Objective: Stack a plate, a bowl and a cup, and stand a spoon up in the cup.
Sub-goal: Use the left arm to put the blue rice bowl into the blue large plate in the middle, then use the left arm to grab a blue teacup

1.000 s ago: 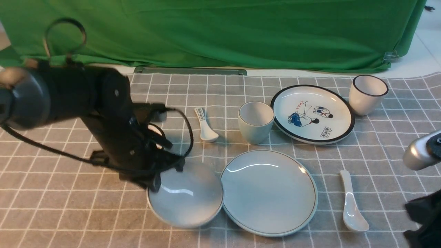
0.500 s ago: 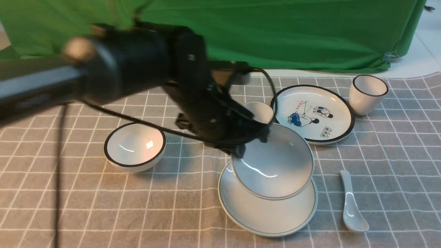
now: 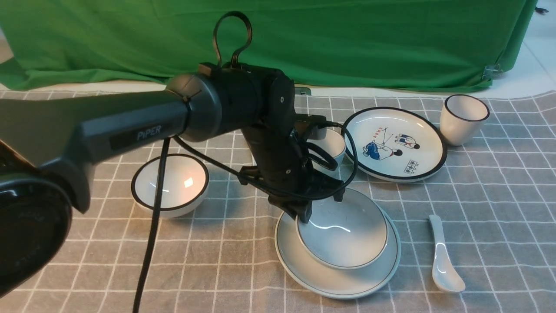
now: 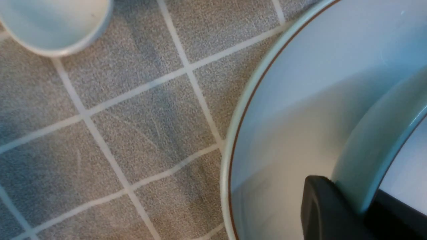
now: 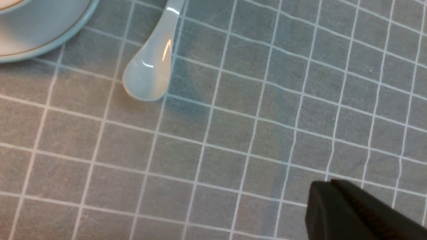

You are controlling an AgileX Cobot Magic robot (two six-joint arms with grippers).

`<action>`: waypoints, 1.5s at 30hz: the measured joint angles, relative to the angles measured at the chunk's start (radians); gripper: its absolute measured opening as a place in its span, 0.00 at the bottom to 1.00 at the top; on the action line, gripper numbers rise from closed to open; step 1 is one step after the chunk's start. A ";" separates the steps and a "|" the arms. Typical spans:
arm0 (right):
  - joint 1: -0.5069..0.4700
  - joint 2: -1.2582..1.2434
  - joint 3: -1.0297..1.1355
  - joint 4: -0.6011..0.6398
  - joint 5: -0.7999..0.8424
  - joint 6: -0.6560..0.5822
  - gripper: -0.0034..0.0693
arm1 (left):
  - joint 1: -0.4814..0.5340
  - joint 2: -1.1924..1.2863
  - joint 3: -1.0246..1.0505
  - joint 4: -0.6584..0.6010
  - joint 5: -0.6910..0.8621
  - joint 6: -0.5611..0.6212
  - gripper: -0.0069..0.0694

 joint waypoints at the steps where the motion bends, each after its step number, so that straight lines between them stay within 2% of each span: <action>1: 0.000 0.000 0.000 0.000 -0.004 0.000 0.08 | 0.000 0.000 0.000 0.000 0.000 0.000 0.15; 5: 0.000 0.000 0.000 0.001 -0.018 0.000 0.08 | 0.000 0.000 0.000 0.005 0.000 -0.001 0.22; 7: 0.000 0.000 0.000 0.001 -0.022 0.000 0.08 | 0.000 0.000 0.000 0.007 0.000 -0.002 0.29; 10: 0.000 0.000 0.000 0.002 -0.023 -0.002 0.08 | 0.000 0.000 -0.026 0.038 0.015 -0.007 0.44; 11: 0.000 0.000 0.000 0.002 -0.024 -0.003 0.08 | 0.000 -0.001 -0.033 0.042 0.017 -0.012 0.44; 12: 0.000 0.000 0.000 0.002 -0.024 -0.006 0.08 | 0.000 -0.005 -0.061 0.068 0.035 -0.039 0.49; 15: 0.000 0.000 0.000 0.005 -0.024 -0.007 0.08 | 0.003 -0.016 -0.159 0.124 0.075 -0.124 0.54; 18: 0.000 0.000 0.000 0.027 -0.025 -0.007 0.08 | 0.030 -0.018 -0.263 0.149 0.081 -0.160 0.56; 25: 0.000 0.000 0.000 0.044 -0.052 -0.007 0.08 | 0.093 0.084 -0.419 0.116 0.053 -0.170 0.56; 35: 0.000 0.001 0.000 0.045 -0.091 -0.007 0.08 | 0.099 0.234 -0.461 0.098 0.034 -0.164 0.56; 37: 0.000 0.001 0.000 0.046 -0.092 -0.007 0.08 | 0.100 0.246 -0.461 0.097 0.029 -0.164 0.55; 39: 0.000 0.001 0.000 0.046 -0.092 -0.008 0.08 | 0.100 0.254 -0.464 0.097 0.029 -0.164 0.49; 40: 0.000 0.001 0.000 0.046 -0.092 -0.011 0.08 | 0.100 0.258 -0.467 0.097 0.028 -0.164 0.41; 41: 0.000 0.001 0.000 0.046 -0.092 -0.012 0.08 | 0.100 0.258 -0.467 0.097 0.028 -0.164 0.39; 42: 0.000 0.001 0.000 0.046 -0.092 -0.018 0.08 | 0.100 0.257 -0.469 0.096 0.028 -0.162 0.25; 43: 0.000 0.001 0.000 0.046 -0.092 -0.019 0.08 | 0.100 0.254 -0.469 0.096 0.028 -0.161 0.23; 45: 0.000 0.001 0.000 0.046 -0.092 -0.020 0.08 | 0.100 0.239 -0.481 0.110 0.040 -0.156 0.14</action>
